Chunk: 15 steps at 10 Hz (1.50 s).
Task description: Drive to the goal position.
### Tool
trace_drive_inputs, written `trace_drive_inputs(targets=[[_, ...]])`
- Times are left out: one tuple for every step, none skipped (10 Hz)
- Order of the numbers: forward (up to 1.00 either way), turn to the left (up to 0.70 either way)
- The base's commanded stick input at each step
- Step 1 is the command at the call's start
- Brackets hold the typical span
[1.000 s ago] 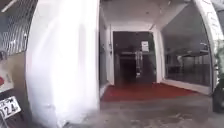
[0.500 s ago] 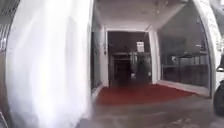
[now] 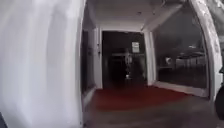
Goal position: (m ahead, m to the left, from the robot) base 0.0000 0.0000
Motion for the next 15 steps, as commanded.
trace_drive_inputs(targets=[[0.45, -0.27], [0.45, -0.27], [0.45, -0.27], [0.45, -0.27], [0.45, -0.27], [0.45, -0.21], [0.45, -0.04], [0.45, 0.00], [0.45, 0.00], [0.45, 0.00], [0.45, 0.00], [0.45, -0.27], [0.45, -0.27], [0.45, -0.27], [0.45, -0.27]])
